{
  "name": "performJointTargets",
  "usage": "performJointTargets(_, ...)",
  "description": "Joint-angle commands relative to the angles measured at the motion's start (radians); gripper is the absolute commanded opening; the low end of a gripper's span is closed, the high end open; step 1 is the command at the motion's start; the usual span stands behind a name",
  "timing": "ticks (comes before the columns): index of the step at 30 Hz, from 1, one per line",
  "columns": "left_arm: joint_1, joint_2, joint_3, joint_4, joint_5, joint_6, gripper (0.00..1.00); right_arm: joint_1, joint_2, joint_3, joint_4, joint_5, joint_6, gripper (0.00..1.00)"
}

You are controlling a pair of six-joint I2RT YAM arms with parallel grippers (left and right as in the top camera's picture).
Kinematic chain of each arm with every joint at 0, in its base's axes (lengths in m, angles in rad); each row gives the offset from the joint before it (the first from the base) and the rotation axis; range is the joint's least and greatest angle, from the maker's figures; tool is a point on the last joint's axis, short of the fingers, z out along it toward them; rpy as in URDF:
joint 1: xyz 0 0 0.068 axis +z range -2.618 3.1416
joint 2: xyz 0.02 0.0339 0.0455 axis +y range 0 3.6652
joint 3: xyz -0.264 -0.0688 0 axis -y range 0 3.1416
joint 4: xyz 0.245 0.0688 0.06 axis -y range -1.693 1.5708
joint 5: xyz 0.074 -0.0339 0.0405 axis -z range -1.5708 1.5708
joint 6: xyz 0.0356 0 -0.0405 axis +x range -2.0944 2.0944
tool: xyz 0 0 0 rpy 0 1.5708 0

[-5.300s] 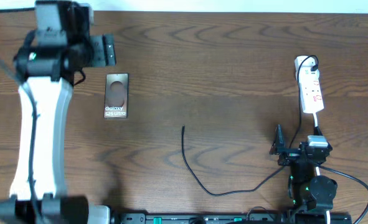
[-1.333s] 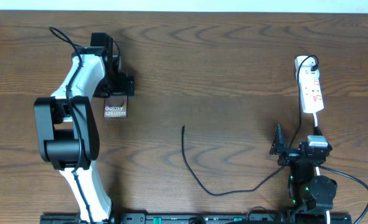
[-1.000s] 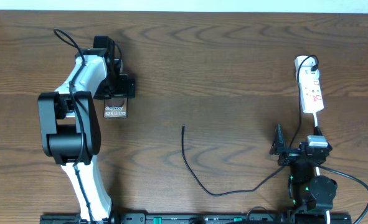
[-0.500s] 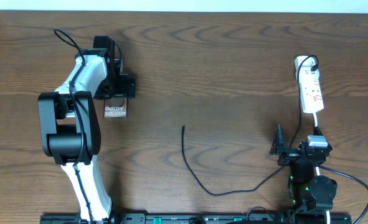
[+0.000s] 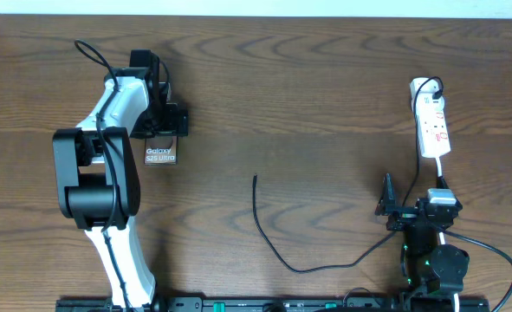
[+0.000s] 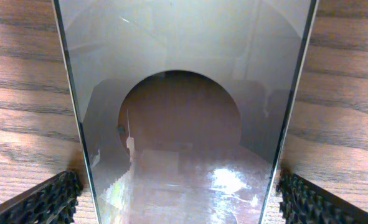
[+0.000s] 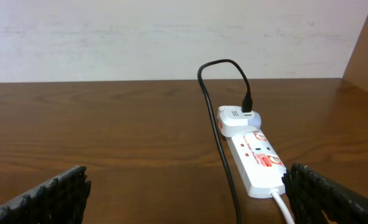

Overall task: Plug charger to phone and switch on socket
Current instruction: 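Close the left gripper on the phone's sides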

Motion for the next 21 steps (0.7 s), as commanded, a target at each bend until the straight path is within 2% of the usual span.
performJointTargets(1,0.005,0.036,-0.005,0.0,0.036,0.003,0.96,0.006,-0.005,-0.001,-0.005,0.011,0.01,0.99)
performJointTargets(7,0.005,0.036,-0.005,0.0,0.036,0.003,0.88,0.006,-0.005,-0.001,-0.005,0.011,0.01,0.99)
performJointTargets(21,0.005,0.036,-0.005,-0.001,0.036,0.003,0.88,0.006,-0.005,-0.001,-0.005,0.011,0.01,0.99)
